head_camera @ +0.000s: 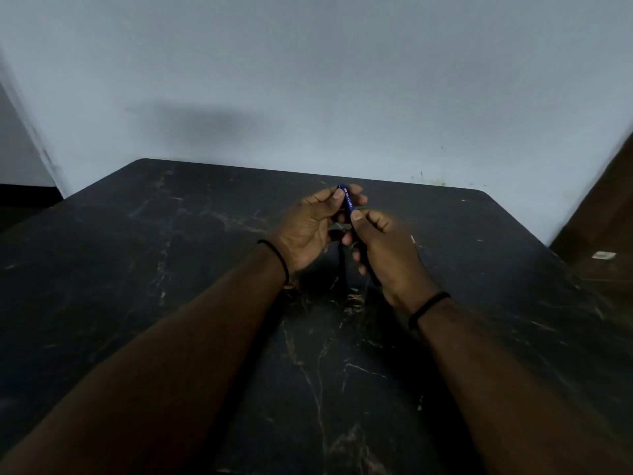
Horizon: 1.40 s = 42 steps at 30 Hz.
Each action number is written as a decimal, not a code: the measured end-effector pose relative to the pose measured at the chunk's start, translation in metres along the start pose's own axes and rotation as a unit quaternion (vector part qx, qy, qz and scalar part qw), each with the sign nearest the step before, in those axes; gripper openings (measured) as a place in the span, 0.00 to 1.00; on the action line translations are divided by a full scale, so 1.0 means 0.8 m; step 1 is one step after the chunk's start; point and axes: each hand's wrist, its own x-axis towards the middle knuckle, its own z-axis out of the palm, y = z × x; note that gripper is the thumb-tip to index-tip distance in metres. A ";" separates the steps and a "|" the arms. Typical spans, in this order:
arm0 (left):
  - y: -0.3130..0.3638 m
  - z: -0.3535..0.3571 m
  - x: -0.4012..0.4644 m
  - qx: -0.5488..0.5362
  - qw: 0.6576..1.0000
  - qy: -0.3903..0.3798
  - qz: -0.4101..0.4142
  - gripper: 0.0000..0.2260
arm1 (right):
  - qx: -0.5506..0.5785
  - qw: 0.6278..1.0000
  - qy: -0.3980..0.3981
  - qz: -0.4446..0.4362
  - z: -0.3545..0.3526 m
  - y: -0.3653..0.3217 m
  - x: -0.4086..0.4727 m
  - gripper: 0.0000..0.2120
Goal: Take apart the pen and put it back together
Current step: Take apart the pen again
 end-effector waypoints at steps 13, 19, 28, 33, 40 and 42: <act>-0.003 -0.003 0.002 -0.024 0.999 -0.043 0.016 0.11 | -0.122 0.992 0.035 -0.028 0.002 -0.006 0.003 0.18; -0.003 -0.005 0.003 -0.048 0.998 -0.046 0.020 0.08 | -0.177 0.981 0.059 -0.046 0.003 -0.005 0.004 0.21; 0.008 -0.009 0.002 -0.032 0.999 0.014 0.030 0.11 | -0.301 0.946 0.046 -0.110 -0.008 0.013 0.008 0.26; 0.017 -0.023 0.002 -0.020 0.983 0.177 0.040 0.09 | -0.364 0.920 0.047 -0.139 -0.013 0.016 0.016 0.35; 0.019 -0.058 0.010 0.245 0.889 0.380 0.074 0.07 | -0.388 0.908 0.043 -0.154 -0.015 0.012 0.013 0.30; 0.017 -0.075 0.013 0.331 0.853 0.400 0.056 0.10 | -0.391 0.906 0.042 -0.156 -0.016 0.015 0.013 0.29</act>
